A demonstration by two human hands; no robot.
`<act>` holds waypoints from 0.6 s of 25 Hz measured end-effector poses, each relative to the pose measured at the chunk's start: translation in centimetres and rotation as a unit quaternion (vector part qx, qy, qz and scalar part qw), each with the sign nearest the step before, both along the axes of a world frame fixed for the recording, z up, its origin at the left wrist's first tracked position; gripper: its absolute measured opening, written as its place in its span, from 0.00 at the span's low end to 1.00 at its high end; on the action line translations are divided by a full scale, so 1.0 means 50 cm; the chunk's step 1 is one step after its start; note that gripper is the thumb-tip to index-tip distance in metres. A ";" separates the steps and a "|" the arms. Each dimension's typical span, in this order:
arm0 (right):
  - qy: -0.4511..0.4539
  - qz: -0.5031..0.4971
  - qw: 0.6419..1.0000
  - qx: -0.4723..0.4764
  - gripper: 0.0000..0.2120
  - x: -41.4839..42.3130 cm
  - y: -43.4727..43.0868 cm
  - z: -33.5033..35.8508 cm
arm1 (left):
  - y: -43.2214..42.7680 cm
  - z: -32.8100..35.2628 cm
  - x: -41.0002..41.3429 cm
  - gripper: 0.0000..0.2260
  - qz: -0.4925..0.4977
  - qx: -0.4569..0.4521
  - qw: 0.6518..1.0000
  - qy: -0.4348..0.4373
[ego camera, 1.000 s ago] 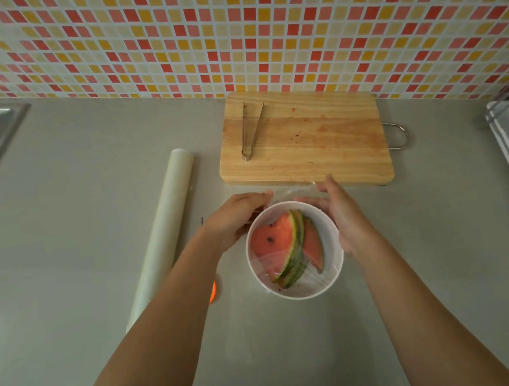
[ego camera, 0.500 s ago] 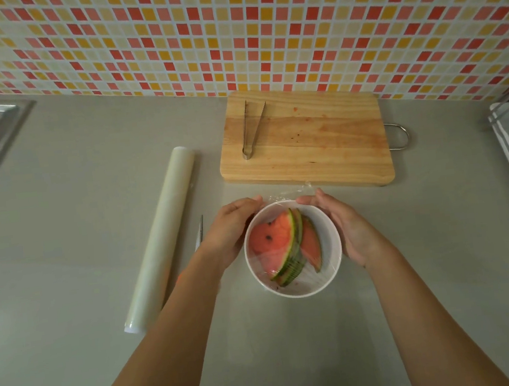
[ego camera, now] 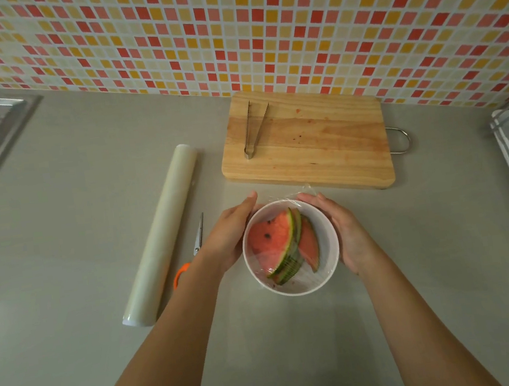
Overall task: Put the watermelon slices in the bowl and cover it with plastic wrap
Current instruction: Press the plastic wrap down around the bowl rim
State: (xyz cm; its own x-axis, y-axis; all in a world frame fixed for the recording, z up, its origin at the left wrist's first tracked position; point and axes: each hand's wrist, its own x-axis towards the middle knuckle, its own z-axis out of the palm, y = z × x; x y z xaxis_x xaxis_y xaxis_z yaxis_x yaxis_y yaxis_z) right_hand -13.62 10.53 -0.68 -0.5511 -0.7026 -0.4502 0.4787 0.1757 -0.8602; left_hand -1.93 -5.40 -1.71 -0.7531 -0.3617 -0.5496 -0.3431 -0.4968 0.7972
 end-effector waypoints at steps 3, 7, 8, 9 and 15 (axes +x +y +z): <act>0.002 0.021 1.000 -0.007 0.26 -0.001 0.005 0.002 | 0.001 0.010 -0.005 0.13 0.063 0.002 0.998 0.005; 0.016 0.026 1.000 0.006 0.24 0.004 0.001 0.003 | 0.008 0.019 -0.013 0.12 0.093 0.006 0.996 -0.003; 0.018 0.012 1.000 0.009 0.26 0.006 -0.001 0.007 | 0.012 0.021 -0.016 0.12 0.105 0.007 0.994 -0.007; 0.019 -0.001 1.000 0.008 0.29 0.009 -0.003 0.010 | 0.018 0.023 -0.018 0.12 0.121 0.001 0.993 -0.012; 0.058 -0.029 0.998 -0.006 0.30 0.030 -0.009 0.005 | 0.044 0.023 -0.025 0.11 0.173 -0.114 0.978 -0.020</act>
State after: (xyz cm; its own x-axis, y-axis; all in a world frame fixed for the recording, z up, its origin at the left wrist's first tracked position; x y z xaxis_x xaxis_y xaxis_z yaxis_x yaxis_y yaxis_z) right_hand -12.14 10.09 -0.44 -0.6394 -0.6726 -0.3726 0.3852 0.1392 -0.9123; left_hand -3.17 -3.22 -0.57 -0.5439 -0.7076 -0.4511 -0.2182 -0.3999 0.8902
